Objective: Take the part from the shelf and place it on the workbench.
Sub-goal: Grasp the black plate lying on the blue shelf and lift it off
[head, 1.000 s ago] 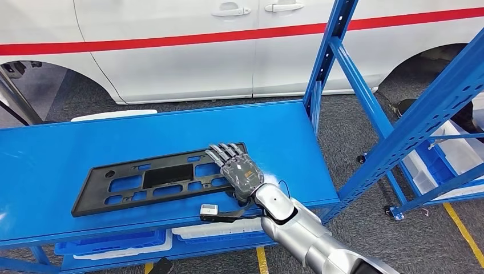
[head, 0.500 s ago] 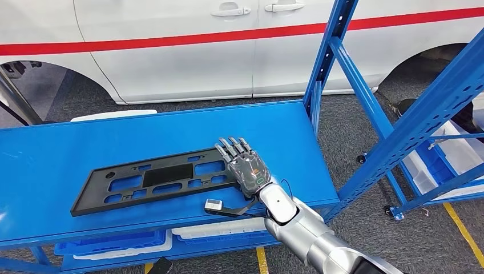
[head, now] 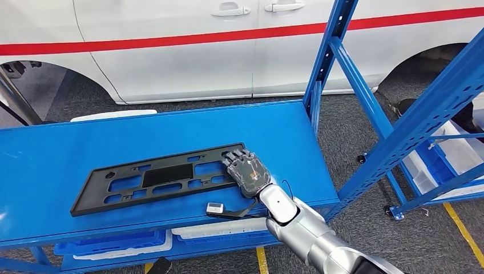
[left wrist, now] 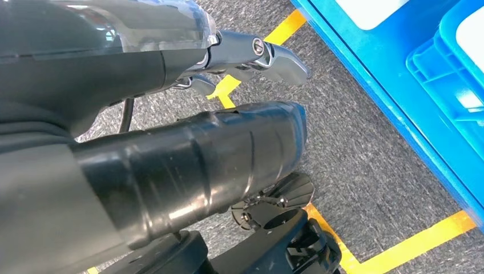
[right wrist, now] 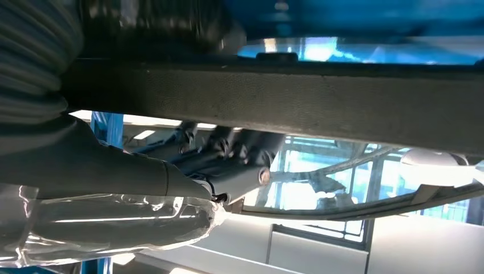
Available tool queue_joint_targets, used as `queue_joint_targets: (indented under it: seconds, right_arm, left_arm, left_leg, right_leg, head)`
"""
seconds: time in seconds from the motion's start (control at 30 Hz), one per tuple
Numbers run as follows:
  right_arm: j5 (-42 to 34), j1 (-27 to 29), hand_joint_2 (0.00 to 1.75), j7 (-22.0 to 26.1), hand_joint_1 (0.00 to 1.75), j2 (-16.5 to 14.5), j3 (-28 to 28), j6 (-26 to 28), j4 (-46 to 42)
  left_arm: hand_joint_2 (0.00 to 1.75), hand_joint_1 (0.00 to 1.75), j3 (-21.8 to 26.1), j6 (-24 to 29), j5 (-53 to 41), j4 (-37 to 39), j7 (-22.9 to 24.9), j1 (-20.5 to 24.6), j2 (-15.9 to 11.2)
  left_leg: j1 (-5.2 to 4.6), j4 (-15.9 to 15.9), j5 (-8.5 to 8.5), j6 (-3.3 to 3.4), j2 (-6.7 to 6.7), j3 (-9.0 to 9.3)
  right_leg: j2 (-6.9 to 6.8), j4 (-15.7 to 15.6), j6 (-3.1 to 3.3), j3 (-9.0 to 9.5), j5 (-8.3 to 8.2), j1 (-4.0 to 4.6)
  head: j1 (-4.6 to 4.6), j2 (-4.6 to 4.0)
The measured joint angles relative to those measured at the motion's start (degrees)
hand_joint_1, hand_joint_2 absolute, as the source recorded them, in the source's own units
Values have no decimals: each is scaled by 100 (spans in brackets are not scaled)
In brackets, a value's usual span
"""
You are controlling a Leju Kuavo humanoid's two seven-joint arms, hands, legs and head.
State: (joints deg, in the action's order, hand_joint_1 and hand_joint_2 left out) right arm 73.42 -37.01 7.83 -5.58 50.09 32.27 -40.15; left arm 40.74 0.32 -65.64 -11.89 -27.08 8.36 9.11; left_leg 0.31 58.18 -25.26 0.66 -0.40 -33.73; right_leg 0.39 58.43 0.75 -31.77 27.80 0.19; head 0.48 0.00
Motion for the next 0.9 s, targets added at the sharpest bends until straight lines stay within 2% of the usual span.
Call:
queue_joint_targets:
  seconds: [0.73, 0.9]
  right_arm:
    - [-62, -17, 175, 87, 175, 3, -63, 90, -16]
    - [4, 65, 175, -13, 175, 39, -128, 266, -177]
  left_arm:
    - [0, 0, 0, 16, 16, 0, 0, -7, 0]
    - [0, 0, 4, 33, 56, 0, -1, -15, 0]
  left_leg:
    - [0, 0, 0, 0, -1, 2]
    - [0, 0, 0, 0, -1, 1]
  right_leg:
    - [-1, -1, 0, 4, 0, 0]
    - [-2, -1, 0, 3, 0, 0]
  head:
    - [0, 0]
    - [0, 0]
